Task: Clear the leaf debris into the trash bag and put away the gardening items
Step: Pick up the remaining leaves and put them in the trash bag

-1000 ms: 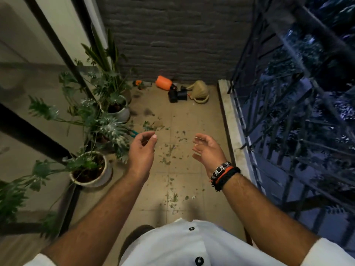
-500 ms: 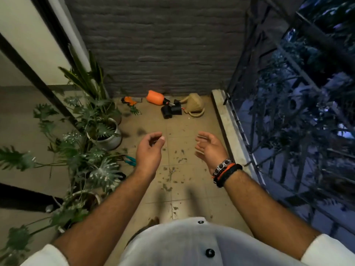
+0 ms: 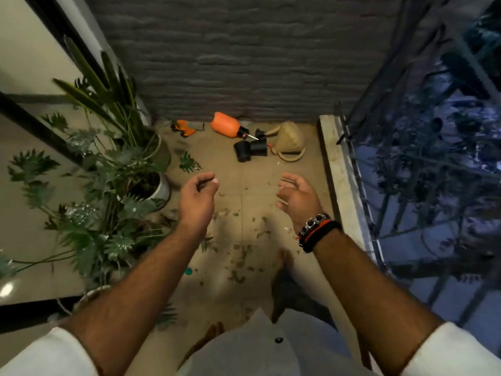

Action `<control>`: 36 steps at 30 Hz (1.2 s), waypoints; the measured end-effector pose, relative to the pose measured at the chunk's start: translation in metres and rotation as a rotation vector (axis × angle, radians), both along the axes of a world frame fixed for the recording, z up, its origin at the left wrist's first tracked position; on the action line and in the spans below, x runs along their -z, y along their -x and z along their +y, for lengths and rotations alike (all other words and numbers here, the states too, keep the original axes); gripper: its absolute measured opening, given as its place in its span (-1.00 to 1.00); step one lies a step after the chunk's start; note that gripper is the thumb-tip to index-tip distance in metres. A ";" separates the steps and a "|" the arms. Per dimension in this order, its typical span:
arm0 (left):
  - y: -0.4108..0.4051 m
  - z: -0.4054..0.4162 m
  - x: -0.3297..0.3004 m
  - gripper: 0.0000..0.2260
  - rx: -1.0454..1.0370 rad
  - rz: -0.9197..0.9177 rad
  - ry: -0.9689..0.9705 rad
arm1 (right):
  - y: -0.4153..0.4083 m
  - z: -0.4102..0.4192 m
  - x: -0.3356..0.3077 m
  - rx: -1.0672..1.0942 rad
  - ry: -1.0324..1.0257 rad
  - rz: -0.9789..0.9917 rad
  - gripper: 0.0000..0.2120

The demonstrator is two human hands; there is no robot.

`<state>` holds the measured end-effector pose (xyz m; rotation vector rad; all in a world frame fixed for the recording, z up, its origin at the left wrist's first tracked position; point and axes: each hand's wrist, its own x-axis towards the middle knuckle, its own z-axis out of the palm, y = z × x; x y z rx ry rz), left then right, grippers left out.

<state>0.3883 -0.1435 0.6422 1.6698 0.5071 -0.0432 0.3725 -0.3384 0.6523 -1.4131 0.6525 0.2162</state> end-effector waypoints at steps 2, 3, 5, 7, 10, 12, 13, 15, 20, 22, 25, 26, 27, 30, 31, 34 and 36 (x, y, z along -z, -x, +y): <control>-0.025 -0.009 0.019 -0.82 -0.057 0.053 -0.014 | -0.037 -0.007 0.018 -0.039 -0.009 0.017 -0.58; -0.036 -0.013 0.028 -0.84 -0.071 0.084 -0.012 | -0.053 -0.011 0.027 -0.056 -0.011 0.024 -0.60; -0.054 -0.017 0.052 -0.88 -0.073 0.121 -0.034 | -0.080 -0.015 0.045 -0.124 0.022 0.050 -0.63; -0.075 -0.022 0.082 -0.90 -0.063 0.171 -0.069 | -0.107 -0.016 0.073 -0.193 0.050 0.116 -0.60; -0.107 -0.022 0.147 -0.93 -0.058 0.265 -0.099 | -0.145 -0.012 0.129 -0.246 0.052 0.193 -0.52; -0.127 -0.019 0.210 -0.96 -0.017 0.344 -0.114 | -0.170 -0.008 0.186 -0.265 0.060 0.232 -0.56; -0.137 -0.017 0.244 -0.96 0.008 0.378 -0.115 | -0.181 -0.005 0.220 -0.265 0.063 0.248 -0.60; -0.154 -0.012 0.316 -0.86 0.070 0.450 -0.145 | -0.199 0.002 0.288 -0.273 0.069 0.283 -0.64; -0.195 0.018 0.505 -0.75 0.235 0.625 -0.367 | -0.230 0.025 0.472 -0.313 0.062 0.402 -0.61; -0.209 0.036 0.574 -0.69 0.320 0.698 -0.474 | -0.237 0.035 0.545 -0.326 0.022 0.477 -0.56; -0.227 0.064 0.661 -0.55 0.414 0.768 -0.551 | -0.243 0.051 0.635 -0.542 0.229 0.444 -0.50; -0.234 0.071 0.686 -0.49 0.430 0.763 -0.566 | -0.245 0.056 0.662 -0.599 0.279 0.437 -0.50; -0.240 0.079 0.712 -0.43 0.450 0.752 -0.588 | -0.249 0.062 0.685 -0.637 0.287 0.445 -0.48; -0.257 0.087 0.768 -0.21 0.579 0.700 -0.722 | -0.264 0.078 0.743 -0.775 0.395 0.424 -0.39; -0.260 0.085 0.782 -0.17 0.585 0.680 -0.751 | -0.271 0.084 0.763 -0.836 0.508 0.388 -0.33; -0.256 0.064 0.797 -0.21 0.547 0.578 -0.880 | -0.291 0.100 0.792 -0.996 0.828 0.330 -0.14; -0.242 0.047 0.802 -0.34 0.648 0.430 -0.945 | -0.292 0.109 0.805 -1.056 0.911 0.298 -0.13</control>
